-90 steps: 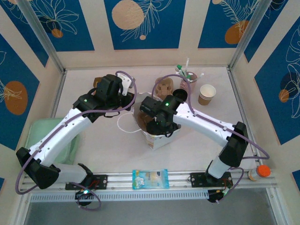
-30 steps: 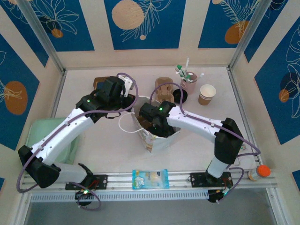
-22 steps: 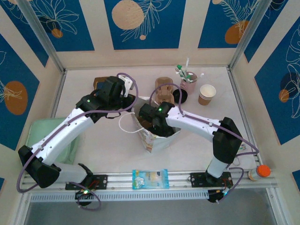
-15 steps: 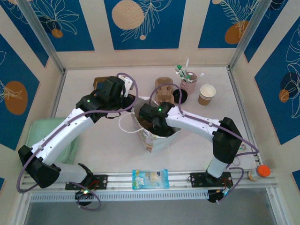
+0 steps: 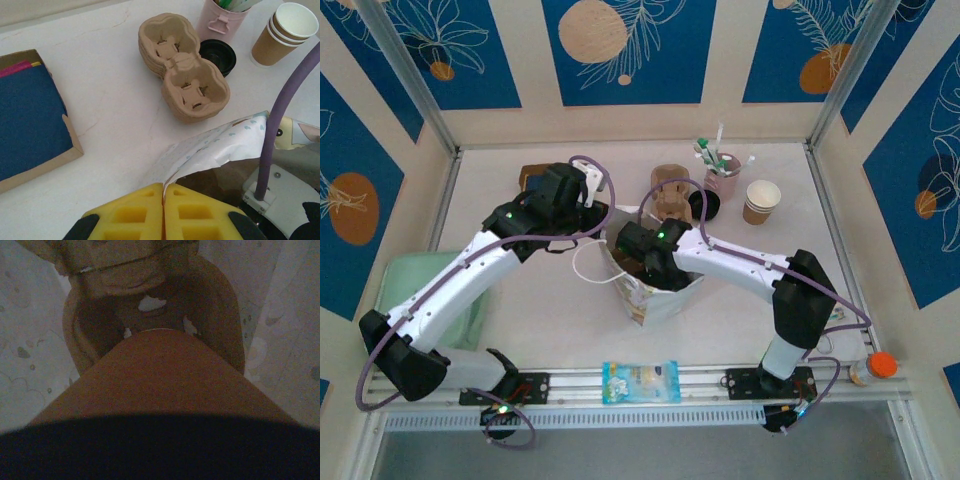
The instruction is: Pack the takeout coffee
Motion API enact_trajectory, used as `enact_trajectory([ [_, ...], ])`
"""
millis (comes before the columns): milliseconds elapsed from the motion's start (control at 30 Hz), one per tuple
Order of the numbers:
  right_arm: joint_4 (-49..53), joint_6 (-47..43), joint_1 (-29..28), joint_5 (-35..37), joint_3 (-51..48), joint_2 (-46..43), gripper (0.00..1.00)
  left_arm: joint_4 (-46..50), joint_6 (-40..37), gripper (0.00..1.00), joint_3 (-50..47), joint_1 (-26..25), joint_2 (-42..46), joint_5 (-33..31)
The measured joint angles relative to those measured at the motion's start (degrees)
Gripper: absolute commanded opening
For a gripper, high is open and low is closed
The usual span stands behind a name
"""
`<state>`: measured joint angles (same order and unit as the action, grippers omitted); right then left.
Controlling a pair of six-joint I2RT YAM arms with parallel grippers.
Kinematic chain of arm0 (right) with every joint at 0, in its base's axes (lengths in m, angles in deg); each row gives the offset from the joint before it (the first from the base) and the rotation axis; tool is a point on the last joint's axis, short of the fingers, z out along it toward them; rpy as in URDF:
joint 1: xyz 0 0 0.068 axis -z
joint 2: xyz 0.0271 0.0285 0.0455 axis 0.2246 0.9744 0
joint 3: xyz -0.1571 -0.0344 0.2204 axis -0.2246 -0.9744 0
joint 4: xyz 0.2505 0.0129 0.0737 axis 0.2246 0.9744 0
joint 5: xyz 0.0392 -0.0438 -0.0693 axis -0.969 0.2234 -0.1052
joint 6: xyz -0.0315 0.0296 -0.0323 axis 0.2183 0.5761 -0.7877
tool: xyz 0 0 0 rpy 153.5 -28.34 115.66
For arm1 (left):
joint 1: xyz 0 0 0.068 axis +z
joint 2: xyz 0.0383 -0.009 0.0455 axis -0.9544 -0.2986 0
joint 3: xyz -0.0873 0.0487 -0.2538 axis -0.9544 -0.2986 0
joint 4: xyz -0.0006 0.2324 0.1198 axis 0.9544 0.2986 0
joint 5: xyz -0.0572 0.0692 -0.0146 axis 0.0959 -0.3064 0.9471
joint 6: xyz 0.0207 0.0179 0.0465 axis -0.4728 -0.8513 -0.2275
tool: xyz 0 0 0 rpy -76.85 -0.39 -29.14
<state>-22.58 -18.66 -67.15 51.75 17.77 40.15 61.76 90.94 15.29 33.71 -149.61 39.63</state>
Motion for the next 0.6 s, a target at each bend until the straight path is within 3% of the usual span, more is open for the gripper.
enact_trajectory([
  [600,-3.63,-0.26,0.68,0.46,-2.03,0.63,0.36,-0.22,0.22,0.08,-0.33,0.0,0.0,0.02],
])
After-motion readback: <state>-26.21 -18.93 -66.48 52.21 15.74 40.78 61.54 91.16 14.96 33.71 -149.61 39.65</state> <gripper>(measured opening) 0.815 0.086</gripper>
